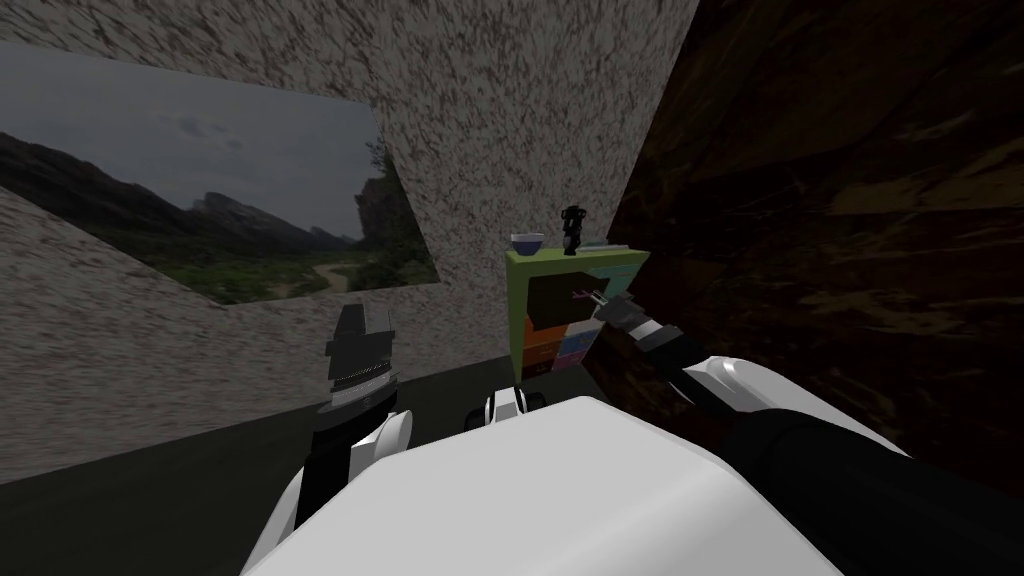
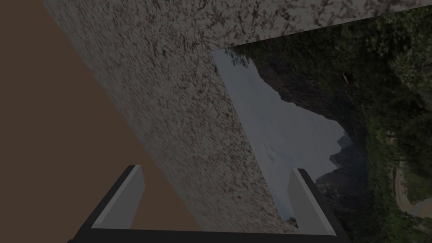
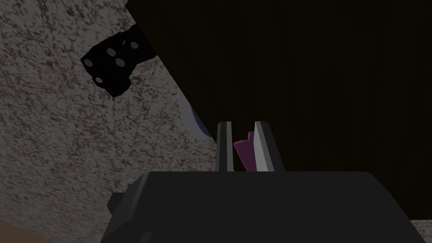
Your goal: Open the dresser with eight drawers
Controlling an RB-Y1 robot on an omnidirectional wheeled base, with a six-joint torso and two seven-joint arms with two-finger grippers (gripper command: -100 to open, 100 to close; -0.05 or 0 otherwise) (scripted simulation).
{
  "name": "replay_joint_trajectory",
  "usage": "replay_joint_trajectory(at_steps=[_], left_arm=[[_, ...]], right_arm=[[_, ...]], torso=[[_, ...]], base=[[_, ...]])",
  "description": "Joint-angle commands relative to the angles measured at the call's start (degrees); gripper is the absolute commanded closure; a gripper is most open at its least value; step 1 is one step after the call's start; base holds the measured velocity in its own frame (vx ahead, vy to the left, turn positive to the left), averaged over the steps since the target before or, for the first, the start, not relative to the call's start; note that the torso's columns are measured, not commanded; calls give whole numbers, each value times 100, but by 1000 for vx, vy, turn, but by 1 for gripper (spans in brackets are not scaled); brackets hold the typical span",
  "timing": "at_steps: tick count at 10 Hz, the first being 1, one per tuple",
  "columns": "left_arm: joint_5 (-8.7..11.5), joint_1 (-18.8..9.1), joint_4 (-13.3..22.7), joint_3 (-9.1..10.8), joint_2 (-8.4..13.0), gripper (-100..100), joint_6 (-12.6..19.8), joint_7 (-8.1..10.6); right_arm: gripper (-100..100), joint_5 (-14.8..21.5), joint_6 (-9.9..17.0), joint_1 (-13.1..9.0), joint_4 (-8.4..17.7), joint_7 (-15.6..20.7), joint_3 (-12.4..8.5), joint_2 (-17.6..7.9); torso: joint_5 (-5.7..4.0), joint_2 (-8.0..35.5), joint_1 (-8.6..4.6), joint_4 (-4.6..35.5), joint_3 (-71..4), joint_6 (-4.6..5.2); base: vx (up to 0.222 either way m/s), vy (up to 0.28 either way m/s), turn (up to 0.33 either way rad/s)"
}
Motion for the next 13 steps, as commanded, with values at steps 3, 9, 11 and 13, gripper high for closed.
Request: replay_joint_trajectory(at_steps=[3, 9, 11, 13], left_arm=[[0, -1, 1, 0, 0, 0, 0, 0], [0, 2, -1, 0, 0, 0, -1, 0], [0, 2, 0, 0, 0, 0, 0, 0], [0, 1, 0, 0, 0, 0, 0, 0]], right_arm=[[-100, -147, 48, 203, -249, -162, -229, -170], [-100, -568, 312, 706, -791, -683, -951, -726], [-100, -567, 281, 776, -810, -679, -928, -735], [0, -566, 282, 810, -809, -690, -910, -746]], torso=[[-7, 35, -3, 9, 28, 2], [-3, 29, -6, 13, 20, 0], [17, 61, 10, 39, 34, 2], [9, 46, 12, 23, 30, 0]], base=[[-163, -7, -73], [71, -1, -84], [31, 0, -41], [4, 0, 3]])
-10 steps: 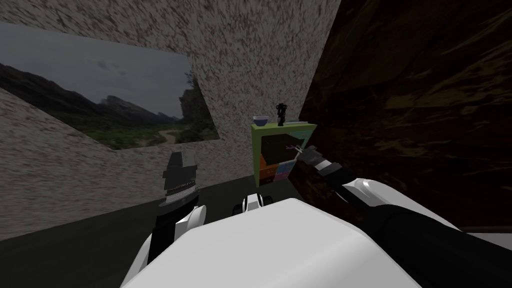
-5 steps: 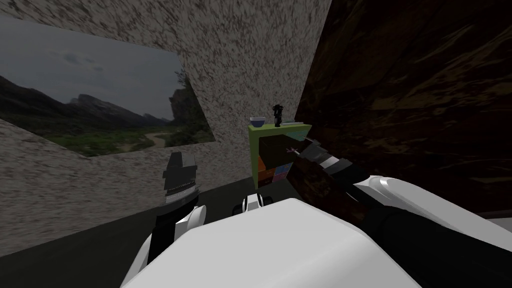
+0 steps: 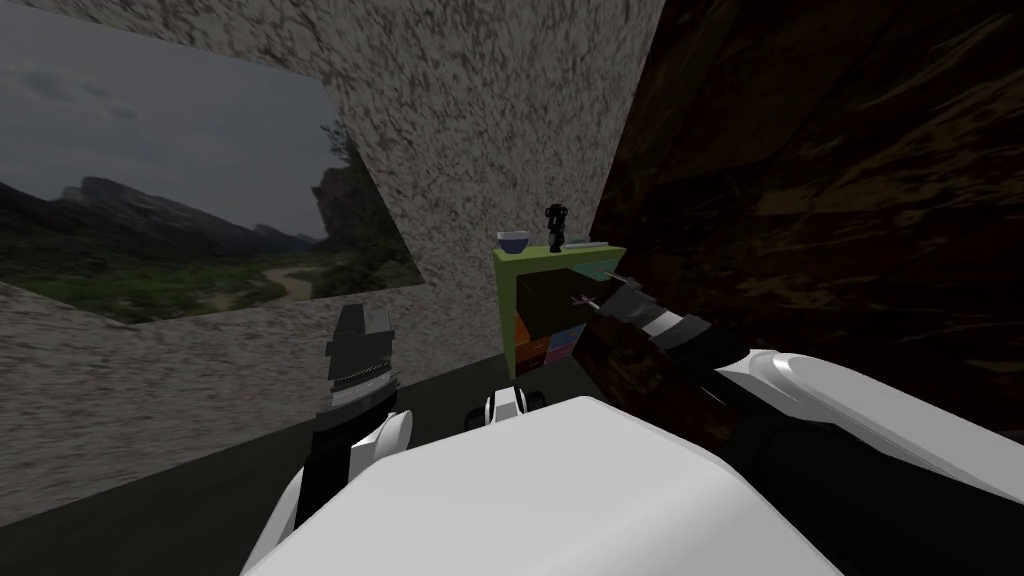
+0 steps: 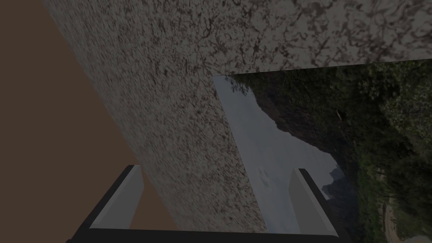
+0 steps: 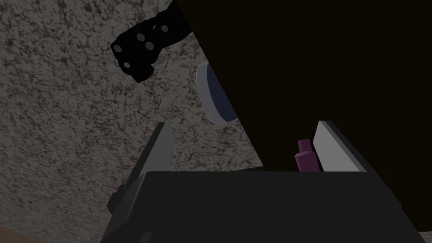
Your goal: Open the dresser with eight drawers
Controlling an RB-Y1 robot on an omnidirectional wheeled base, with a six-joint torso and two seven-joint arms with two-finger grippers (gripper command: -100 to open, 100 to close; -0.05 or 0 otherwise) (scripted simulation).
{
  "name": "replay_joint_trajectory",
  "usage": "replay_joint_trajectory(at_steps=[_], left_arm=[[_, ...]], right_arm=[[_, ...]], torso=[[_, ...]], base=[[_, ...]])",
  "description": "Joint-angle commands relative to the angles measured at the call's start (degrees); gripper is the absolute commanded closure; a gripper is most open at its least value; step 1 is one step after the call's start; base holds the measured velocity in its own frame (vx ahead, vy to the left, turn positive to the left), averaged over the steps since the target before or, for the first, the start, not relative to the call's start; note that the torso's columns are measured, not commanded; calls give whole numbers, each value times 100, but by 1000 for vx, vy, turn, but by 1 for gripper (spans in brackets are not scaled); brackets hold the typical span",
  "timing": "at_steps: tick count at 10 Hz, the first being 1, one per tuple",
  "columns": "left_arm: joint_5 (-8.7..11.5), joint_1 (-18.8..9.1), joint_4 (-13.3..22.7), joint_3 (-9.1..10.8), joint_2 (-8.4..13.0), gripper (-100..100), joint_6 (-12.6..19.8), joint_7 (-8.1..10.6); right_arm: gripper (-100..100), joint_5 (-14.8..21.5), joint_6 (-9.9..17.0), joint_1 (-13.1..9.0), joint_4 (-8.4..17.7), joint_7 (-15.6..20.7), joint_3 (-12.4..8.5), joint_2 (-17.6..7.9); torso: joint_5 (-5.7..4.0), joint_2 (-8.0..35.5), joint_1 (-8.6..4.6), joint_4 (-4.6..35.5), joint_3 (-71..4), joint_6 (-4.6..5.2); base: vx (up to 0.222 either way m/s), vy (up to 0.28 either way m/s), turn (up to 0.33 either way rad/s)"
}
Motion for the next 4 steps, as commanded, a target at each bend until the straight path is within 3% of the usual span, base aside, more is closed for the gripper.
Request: replay_joint_trajectory(at_steps=[1, 4], left_arm=[[0, 0, 0, 0, 0, 0, 0, 0], [0, 0, 0, 0, 0, 0, 0, 0]], right_arm=[[0, 3, -5, 12, 10, 2, 10, -1], [0, 8, -13, 35, 32, 7, 30, -2]], torso=[[-3, -13, -1, -7, -7, -2], [-11, -34, -8, -21, -18, -4]], base=[[0, 0, 0], [0, 0, 0]])
